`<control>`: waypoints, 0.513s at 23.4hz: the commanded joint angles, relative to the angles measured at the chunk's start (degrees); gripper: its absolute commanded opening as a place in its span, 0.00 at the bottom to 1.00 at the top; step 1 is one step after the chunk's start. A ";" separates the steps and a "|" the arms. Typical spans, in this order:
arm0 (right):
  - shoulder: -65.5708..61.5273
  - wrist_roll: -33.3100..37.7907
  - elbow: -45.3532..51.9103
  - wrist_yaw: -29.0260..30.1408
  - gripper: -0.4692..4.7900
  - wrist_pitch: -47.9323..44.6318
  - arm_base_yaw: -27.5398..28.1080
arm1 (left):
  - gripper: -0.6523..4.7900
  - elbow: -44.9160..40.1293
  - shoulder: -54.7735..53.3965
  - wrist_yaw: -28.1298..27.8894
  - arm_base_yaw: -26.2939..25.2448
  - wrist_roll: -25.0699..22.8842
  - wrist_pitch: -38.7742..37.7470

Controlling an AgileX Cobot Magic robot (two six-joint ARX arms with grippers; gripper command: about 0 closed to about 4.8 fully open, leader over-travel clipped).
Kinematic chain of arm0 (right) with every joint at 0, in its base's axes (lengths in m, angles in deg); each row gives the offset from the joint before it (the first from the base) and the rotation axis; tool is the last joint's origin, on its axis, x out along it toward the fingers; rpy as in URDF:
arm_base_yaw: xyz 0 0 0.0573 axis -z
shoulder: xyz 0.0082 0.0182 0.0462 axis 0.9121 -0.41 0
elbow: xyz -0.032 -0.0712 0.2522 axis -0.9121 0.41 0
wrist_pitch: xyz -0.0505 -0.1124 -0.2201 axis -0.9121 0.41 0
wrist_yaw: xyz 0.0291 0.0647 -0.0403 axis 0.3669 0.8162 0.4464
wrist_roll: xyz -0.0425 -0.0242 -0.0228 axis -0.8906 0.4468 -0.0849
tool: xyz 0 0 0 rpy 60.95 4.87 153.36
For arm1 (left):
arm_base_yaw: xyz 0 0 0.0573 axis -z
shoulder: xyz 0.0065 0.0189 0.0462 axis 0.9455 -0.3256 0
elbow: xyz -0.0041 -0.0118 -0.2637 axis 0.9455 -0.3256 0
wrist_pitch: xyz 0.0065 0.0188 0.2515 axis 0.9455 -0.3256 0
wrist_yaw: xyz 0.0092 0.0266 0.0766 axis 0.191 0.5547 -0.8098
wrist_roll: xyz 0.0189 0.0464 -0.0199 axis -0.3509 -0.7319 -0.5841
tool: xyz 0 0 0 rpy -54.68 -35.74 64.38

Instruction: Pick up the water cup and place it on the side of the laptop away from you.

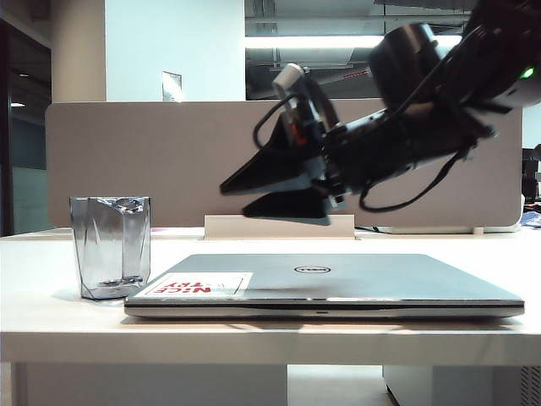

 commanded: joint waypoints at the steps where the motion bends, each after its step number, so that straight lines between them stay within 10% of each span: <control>1: -2.86 -1.95 -2.64 5.20 0.63 -1.99 -1.36 | 0.11 0.17 -0.07 0.22 0.04 -0.04 0.35; 12: -12.79 -1.92 -12.02 6.45 0.63 -4.39 -3.48 | 0.11 0.17 -0.07 0.22 0.04 -0.04 0.35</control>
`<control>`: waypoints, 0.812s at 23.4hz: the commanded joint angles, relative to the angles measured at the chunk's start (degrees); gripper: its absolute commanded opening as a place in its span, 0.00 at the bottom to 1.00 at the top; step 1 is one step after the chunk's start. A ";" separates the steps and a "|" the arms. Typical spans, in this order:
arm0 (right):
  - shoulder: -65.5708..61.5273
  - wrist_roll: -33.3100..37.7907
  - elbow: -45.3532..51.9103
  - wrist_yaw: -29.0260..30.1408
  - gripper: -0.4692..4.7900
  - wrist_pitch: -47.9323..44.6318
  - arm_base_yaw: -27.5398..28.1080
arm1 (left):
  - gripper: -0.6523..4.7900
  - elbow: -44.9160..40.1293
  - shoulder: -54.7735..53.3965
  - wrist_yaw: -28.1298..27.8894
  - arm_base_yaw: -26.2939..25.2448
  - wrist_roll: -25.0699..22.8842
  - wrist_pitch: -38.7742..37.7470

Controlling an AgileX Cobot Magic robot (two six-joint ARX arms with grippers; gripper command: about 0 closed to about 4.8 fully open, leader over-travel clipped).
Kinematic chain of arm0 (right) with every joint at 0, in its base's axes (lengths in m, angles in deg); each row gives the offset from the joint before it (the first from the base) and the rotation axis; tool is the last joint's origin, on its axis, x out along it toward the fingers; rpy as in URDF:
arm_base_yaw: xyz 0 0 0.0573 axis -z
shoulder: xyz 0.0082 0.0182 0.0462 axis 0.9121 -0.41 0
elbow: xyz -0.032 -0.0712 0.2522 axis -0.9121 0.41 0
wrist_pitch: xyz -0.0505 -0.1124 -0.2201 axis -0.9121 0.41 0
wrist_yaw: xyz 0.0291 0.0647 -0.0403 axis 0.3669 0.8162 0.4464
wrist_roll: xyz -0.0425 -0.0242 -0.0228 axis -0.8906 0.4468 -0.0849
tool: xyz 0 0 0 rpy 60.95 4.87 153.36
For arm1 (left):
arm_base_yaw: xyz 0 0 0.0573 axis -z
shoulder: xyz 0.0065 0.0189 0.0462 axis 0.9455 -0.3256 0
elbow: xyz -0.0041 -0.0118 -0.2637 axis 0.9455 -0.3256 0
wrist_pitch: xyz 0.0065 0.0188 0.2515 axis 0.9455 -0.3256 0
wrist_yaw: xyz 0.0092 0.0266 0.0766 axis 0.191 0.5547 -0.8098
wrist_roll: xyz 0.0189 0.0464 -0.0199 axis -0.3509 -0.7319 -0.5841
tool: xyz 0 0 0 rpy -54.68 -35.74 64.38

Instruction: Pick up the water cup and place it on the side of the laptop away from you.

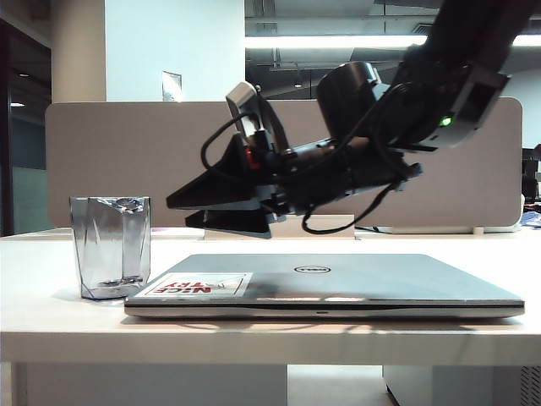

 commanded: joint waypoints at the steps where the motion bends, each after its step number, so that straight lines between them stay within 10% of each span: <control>1: -1.46 -0.17 -1.99 0.24 0.63 -0.81 -0.48 | 0.11 0.17 -0.04 0.22 0.04 -0.02 0.35; 19: -7.69 -3.15 -7.50 -1.88 0.62 -1.75 -5.11 | 0.11 0.17 -0.04 0.22 0.04 -0.02 0.37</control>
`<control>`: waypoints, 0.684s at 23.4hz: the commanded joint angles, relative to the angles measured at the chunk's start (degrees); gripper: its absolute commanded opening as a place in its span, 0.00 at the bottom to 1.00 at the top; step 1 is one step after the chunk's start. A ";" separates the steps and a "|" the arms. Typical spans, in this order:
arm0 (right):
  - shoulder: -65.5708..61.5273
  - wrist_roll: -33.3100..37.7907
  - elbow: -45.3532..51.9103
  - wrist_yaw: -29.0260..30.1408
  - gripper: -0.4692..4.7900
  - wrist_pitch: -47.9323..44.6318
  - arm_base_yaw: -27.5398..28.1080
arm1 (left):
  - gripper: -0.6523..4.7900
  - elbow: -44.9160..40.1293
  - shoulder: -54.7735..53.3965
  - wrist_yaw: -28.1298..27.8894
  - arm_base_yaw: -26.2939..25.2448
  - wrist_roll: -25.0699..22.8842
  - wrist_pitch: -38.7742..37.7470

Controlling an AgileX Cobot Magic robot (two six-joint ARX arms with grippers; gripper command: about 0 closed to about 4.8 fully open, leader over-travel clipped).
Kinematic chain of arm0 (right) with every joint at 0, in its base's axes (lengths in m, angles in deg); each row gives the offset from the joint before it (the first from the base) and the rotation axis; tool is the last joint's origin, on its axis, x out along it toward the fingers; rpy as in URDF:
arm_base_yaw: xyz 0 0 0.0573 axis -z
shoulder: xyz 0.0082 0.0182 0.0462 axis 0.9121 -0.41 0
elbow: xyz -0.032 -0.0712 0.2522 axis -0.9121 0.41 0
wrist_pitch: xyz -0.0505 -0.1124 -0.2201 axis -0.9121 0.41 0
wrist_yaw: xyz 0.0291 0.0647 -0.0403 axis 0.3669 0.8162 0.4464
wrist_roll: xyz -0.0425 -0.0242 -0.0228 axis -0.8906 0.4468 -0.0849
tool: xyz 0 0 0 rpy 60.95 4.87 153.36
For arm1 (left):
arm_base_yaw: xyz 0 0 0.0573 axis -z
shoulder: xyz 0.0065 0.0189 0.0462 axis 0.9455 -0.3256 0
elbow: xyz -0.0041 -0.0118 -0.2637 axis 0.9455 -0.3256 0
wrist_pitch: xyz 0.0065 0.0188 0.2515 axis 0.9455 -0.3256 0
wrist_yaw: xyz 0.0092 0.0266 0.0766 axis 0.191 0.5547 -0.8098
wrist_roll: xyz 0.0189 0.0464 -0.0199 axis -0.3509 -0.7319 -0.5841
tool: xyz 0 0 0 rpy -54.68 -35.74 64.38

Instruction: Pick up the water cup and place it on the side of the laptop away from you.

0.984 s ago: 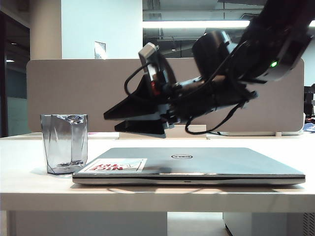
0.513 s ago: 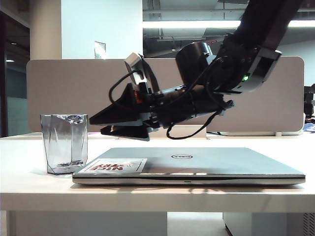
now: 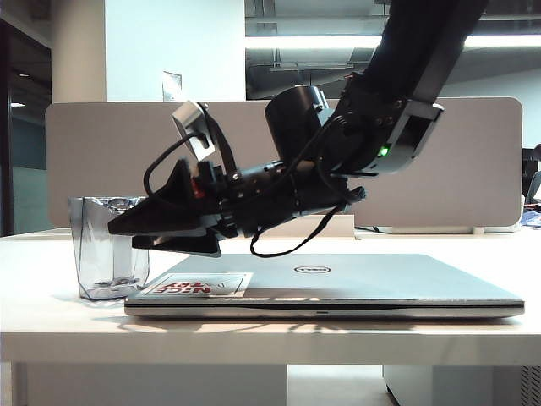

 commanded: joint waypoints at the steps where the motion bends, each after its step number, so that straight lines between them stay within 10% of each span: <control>1: 0.00 -0.81 -0.13 -1.70 0.62 -1.92 -0.22 | 0.11 0.17 -0.07 0.20 0.04 -0.02 0.37; 16: -0.72 -0.83 -0.17 -8.63 0.55 -3.82 -3.23 | 0.11 0.17 -0.07 0.20 0.04 -0.02 0.37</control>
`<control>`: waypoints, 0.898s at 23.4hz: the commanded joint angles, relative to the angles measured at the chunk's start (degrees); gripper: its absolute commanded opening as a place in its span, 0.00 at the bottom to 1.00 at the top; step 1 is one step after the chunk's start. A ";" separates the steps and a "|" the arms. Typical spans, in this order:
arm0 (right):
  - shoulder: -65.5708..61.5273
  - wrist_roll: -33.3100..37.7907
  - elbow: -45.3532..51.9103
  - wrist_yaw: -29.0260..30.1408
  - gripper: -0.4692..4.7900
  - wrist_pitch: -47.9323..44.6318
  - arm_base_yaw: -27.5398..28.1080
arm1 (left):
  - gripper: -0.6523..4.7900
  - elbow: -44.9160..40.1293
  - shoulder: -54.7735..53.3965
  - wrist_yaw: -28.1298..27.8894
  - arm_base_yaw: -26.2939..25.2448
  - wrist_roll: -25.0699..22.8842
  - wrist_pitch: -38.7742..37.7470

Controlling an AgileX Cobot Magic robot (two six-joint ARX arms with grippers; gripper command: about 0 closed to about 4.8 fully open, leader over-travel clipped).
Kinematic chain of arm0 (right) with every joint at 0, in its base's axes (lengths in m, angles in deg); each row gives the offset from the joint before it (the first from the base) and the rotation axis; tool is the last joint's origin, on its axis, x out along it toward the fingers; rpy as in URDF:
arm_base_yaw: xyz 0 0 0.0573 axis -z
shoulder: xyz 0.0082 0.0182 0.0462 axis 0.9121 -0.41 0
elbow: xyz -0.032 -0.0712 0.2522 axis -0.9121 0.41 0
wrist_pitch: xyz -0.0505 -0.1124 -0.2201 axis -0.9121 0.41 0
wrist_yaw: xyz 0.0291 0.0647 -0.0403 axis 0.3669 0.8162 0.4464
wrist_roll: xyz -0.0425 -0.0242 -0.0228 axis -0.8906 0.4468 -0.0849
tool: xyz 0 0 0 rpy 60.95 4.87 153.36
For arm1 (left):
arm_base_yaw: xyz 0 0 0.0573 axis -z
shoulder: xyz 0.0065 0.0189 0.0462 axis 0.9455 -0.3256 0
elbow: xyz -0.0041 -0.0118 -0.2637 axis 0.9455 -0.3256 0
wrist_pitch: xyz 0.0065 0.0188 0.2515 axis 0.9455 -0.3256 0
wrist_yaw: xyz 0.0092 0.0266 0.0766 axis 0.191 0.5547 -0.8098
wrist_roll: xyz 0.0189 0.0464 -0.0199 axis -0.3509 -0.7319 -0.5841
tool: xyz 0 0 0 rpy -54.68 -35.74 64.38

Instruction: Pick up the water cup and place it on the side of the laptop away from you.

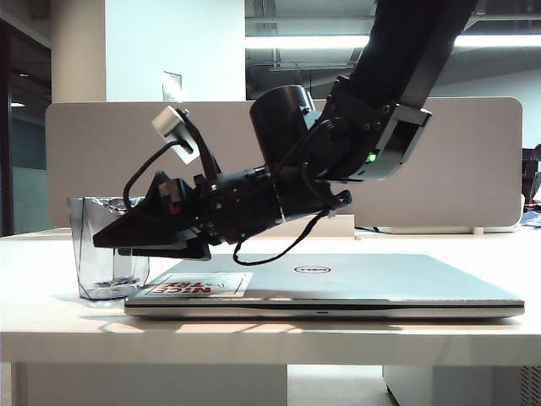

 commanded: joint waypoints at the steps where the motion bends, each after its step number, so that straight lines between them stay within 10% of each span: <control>1: 0.17 -0.20 -0.17 -2.71 0.55 -1.40 -0.66 | 0.11 0.17 -0.07 0.22 0.04 -0.02 0.37; 21: 0.24 0.26 -0.17 -15.02 0.49 -1.88 -0.96 | 0.11 0.17 -0.07 0.22 0.04 -0.02 0.37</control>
